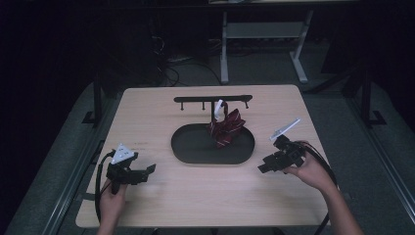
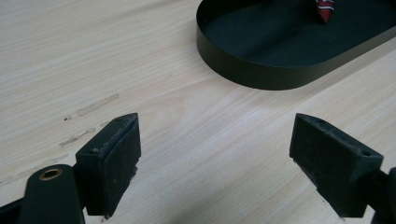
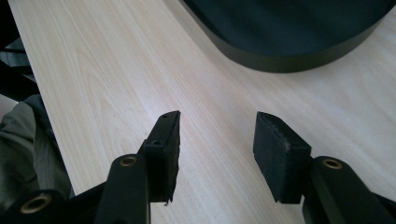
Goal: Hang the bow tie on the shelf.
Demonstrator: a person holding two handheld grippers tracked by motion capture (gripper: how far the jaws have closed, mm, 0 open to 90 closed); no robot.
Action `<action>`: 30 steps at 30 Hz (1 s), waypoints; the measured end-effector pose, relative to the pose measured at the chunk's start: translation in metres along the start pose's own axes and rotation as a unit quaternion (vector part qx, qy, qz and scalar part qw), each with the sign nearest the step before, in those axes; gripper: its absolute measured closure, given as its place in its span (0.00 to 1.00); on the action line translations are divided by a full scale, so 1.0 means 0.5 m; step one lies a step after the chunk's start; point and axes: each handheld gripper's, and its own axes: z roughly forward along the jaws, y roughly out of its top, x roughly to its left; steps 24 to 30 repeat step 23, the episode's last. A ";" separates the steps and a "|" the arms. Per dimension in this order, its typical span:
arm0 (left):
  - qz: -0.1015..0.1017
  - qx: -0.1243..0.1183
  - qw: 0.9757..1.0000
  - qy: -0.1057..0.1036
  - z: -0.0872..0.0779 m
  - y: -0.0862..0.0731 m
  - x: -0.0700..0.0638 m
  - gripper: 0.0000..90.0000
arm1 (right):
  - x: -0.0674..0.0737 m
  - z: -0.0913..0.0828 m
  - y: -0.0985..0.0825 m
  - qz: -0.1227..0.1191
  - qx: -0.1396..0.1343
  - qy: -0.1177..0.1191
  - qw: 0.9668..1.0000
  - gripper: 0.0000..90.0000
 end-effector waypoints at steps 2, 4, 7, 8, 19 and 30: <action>0.000 0.000 1.000 0.000 0.000 0.000 0.000 0.18 | 0.001 0.000 -0.003 0.001 0.000 0.000 1.000 0.56; -0.003 -0.002 1.000 0.000 0.000 0.000 -0.001 0.18 | 0.001 0.001 -0.009 0.002 -0.002 0.001 1.000 0.56; 0.001 0.001 1.000 0.001 0.000 0.000 0.000 0.18 | 0.002 0.003 -0.024 0.003 -0.003 0.003 1.000 0.56; 0.001 0.000 1.000 0.001 0.000 0.000 0.000 0.18 | 0.003 0.004 -0.028 0.006 -0.003 0.004 1.000 0.56; 0.000 -0.001 1.000 0.001 0.000 0.000 -0.001 0.18 | 0.009 0.006 -0.060 0.010 -0.009 0.004 1.000 0.56; 0.001 -0.001 1.000 0.002 0.000 0.000 -0.001 0.18 | 0.019 0.010 -0.075 0.008 -0.012 0.005 1.000 0.56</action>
